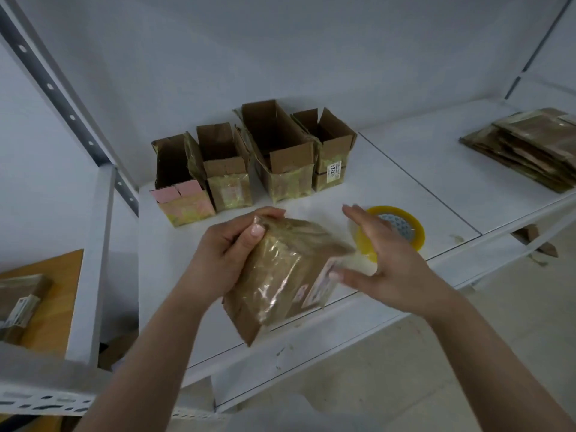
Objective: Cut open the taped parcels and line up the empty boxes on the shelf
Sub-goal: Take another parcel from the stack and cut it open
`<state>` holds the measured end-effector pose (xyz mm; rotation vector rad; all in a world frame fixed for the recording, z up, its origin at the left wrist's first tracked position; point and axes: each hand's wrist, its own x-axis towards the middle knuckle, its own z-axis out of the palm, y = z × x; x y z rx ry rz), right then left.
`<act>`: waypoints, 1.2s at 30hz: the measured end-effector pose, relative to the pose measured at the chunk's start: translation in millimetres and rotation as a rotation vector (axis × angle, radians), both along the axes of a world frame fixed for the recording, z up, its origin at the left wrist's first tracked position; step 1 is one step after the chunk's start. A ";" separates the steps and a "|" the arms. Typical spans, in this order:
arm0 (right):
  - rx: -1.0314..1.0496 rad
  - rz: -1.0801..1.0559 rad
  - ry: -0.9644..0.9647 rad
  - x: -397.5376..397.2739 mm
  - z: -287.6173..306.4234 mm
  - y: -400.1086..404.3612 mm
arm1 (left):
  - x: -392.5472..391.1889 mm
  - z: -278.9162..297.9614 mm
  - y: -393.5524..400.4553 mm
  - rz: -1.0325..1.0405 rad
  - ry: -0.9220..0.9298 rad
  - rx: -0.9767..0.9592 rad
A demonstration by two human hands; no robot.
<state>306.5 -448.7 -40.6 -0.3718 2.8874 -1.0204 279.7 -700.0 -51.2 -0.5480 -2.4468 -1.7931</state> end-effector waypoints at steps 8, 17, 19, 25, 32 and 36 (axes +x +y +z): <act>-0.002 0.230 -0.271 -12.3 18.3 -5.1 | -22.1 16.9 -3.6 -0.039 0.023 -0.088; -0.272 -0.368 -0.058 -23.3 23.6 -18.9 | 5.7 -14.6 33.3 0.065 0.466 -0.165; -0.331 -0.371 -0.024 -22.1 26.7 -20.1 | 9.7 -16.3 41.6 0.010 0.290 -0.054; -0.773 -0.389 0.074 -12.7 21.9 -20.1 | 14.6 -4.1 46.8 0.039 0.009 0.240; -0.596 -0.398 0.241 -9.7 9.0 -27.1 | 19.2 8.8 62.1 0.070 -0.031 0.334; -0.568 -0.458 0.331 -6.9 3.2 -35.1 | 20.8 14.2 73.7 0.168 0.019 0.297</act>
